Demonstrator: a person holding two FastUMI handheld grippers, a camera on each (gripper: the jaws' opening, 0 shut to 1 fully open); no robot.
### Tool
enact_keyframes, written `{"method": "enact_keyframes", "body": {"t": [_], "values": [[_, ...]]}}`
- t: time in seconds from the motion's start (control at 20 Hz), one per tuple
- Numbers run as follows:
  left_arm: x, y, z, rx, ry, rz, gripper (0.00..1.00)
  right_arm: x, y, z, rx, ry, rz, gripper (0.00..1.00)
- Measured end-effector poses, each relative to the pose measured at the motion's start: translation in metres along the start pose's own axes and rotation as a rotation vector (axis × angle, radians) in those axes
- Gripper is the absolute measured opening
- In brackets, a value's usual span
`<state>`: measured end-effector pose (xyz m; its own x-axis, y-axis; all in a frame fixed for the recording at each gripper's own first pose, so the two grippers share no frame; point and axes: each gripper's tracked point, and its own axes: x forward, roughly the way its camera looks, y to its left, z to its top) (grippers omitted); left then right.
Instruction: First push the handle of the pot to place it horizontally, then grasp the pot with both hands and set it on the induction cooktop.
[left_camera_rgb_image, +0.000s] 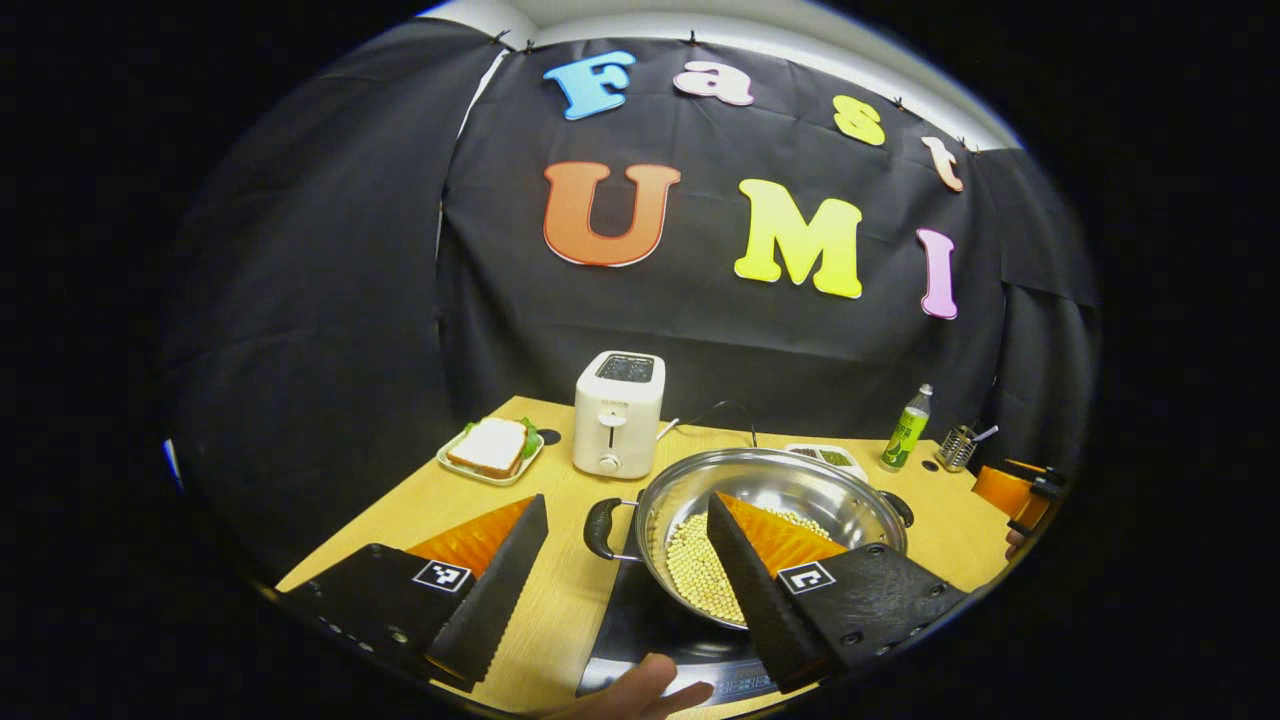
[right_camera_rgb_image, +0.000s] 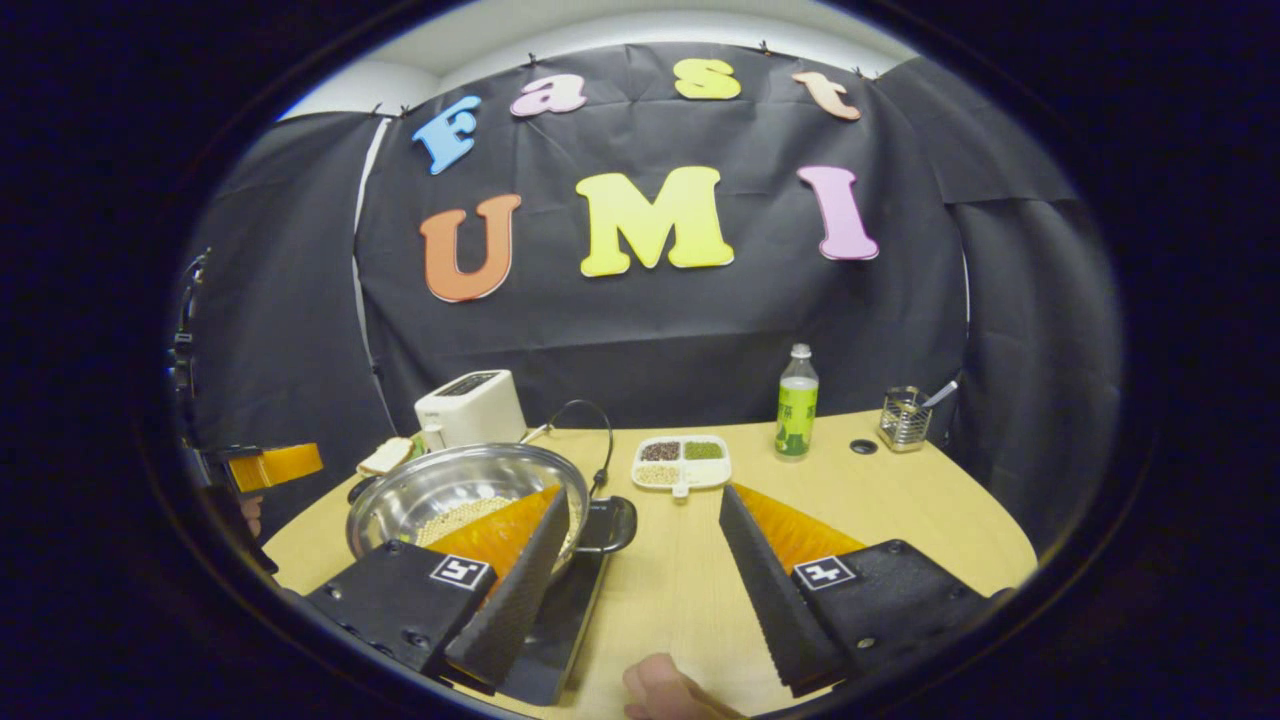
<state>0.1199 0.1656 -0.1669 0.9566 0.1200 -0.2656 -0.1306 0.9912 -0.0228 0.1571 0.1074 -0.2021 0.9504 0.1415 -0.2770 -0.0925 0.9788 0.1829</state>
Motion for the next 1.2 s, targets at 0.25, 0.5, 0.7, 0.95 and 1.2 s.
{"method": "enact_keyframes", "body": {"t": [0.25,0.5,0.7,0.95,1.2], "values": [[-0.035,-0.017,0.034,0.098,-0.127,0.024,0.96,-0.044,-0.021,0.023,0.02,-0.07,-0.039,0.96],[-0.082,-0.046,0.071,0.12,-0.255,0.02,0.95,-0.094,-0.049,0.053,0.007,-0.154,-0.095,0.96],[-0.127,-0.076,0.091,0.11,-0.286,-0.043,0.95,-0.144,-0.064,0.083,0.011,-0.236,-0.112,0.96],[-0.161,-0.108,0.112,0.06,-0.317,-0.1,0.95,-0.203,-0.089,0.117,-0.034,-0.309,-0.146,0.99],[-0.19,-0.128,0.124,0.058,-0.343,-0.145,0.95,-0.262,-0.102,0.125,-0.058,-0.331,-0.198,0.96]]}}
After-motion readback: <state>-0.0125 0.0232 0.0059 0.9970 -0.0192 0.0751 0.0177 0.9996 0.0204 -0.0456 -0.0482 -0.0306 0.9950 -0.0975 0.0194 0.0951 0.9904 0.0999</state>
